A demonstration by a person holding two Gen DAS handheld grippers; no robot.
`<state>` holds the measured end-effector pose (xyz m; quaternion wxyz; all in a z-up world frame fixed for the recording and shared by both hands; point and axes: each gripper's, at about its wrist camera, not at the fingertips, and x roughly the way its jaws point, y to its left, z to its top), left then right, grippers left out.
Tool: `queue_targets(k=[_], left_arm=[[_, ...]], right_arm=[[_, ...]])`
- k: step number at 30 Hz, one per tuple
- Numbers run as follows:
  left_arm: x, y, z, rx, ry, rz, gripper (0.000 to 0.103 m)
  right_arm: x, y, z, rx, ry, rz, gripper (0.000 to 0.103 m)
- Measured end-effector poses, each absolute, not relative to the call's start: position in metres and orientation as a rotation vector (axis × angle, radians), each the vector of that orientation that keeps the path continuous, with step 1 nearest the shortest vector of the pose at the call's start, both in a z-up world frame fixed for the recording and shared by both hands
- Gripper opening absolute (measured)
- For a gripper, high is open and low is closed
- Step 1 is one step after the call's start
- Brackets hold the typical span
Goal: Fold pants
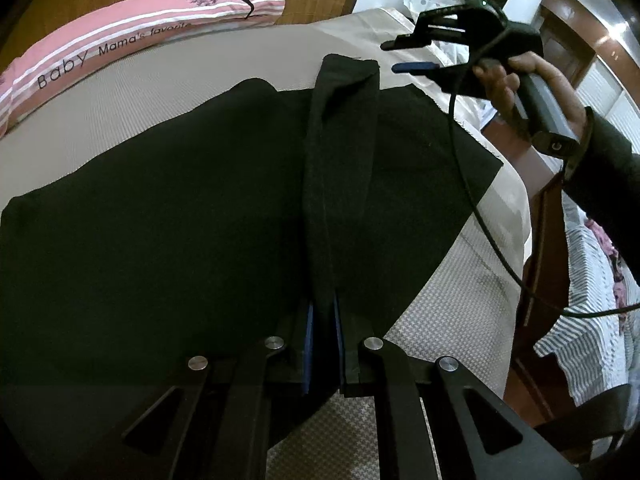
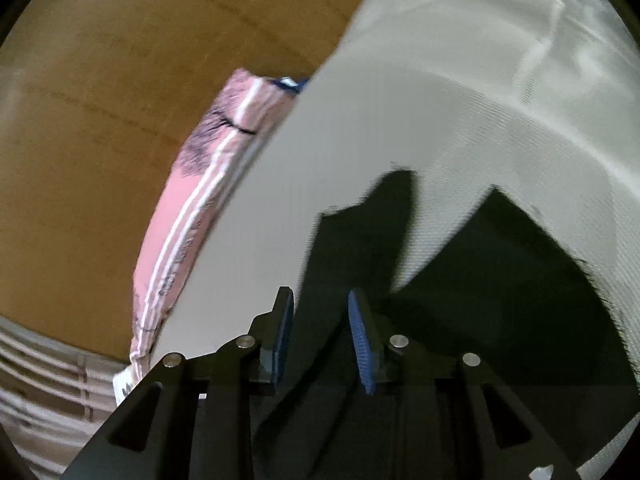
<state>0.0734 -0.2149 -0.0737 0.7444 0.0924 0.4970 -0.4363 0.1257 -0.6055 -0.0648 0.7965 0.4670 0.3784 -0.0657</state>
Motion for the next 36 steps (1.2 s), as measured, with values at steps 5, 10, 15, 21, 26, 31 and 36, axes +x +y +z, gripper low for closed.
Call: queue_targets(k=[5, 10, 15, 21, 26, 31, 36], left_arm=[[0.075, -0.214, -0.073, 0.193, 1.092, -0.96, 0.01], [0.078, -0.213, -0.073, 0.189, 1.093, -0.962, 0.01], [0.078, -0.212, -0.073, 0.189, 1.09, -0.963, 0.01], [0.079, -0.212, -0.074, 0.185, 1.092, -0.964, 0.01], [0.08, -0.214, -0.073, 0.184, 1.094, -0.963, 0.01], [0.08, -0.216, -0.071, 0.191, 1.102, -0.948, 0.01], [0.075, -0.221, -0.067, 0.238, 1.087, -0.928, 0.01]], right_arm=[[0.136, -0.603, -0.076, 1.023, 0.843, -0.148, 0.028], [0.146, -0.595, -0.086, 1.014, 0.874, -0.17, 0.027], [0.154, -0.599, -0.092, 1.029, 0.86, -0.193, 0.027], [0.172, -0.607, -0.096, 1.025, 0.836, -0.23, 0.023], [0.18, -0.609, -0.099, 1.017, 0.863, -0.195, 0.008], [0.16, -0.605, -0.063, 0.942, 0.794, -0.185, 0.005], [0.099, -0.618, -0.019, 0.885, 0.7, -0.248, 0.004]])
